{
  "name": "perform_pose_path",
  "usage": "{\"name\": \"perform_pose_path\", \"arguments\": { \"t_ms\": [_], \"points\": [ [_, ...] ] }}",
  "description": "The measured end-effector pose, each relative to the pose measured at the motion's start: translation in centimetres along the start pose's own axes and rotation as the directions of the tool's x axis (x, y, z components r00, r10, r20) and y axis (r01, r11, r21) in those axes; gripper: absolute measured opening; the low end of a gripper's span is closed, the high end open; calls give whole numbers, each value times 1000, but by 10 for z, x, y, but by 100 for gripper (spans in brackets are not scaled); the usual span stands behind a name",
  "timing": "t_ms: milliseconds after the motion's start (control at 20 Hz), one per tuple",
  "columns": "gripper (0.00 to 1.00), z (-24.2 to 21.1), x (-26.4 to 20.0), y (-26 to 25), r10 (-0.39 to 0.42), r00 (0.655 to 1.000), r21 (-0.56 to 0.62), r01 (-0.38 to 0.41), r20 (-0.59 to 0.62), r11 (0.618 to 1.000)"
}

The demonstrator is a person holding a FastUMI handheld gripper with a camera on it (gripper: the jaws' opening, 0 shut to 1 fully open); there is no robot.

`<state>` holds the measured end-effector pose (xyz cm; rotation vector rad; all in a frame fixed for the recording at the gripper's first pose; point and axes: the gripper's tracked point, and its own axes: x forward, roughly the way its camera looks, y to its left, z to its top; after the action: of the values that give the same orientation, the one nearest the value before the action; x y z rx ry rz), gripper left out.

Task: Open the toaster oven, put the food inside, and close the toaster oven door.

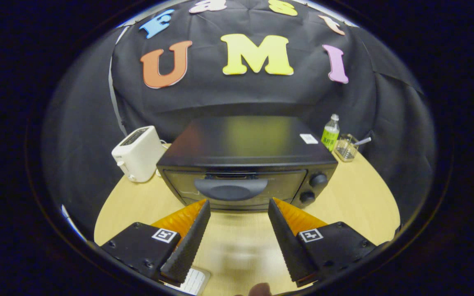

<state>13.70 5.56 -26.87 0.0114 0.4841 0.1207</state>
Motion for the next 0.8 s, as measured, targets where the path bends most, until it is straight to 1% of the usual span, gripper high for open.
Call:
{"name": "perform_pose_path", "arguments": {
  "t_ms": [100, 250, 450, 600, 700, 800],
  "points": [
    [93, 33, -23, 0, -13, 996, -10, 14, 88, 1000],
    [93, 85, -74, 0, -33, 972, -15, 37, 233, 999],
    [94, 134, -133, 8, -12, 937, -15, 18, 349, 1000],
    [94, 152, -181, 8, -12, 913, -14, 19, 407, 1000],
    [94, 155, -209, 6, -18, 901, 2, 19, 434, 1000],
    [94, 149, -228, 6, -25, 900, 9, 24, 434, 1000]
  ]
}}
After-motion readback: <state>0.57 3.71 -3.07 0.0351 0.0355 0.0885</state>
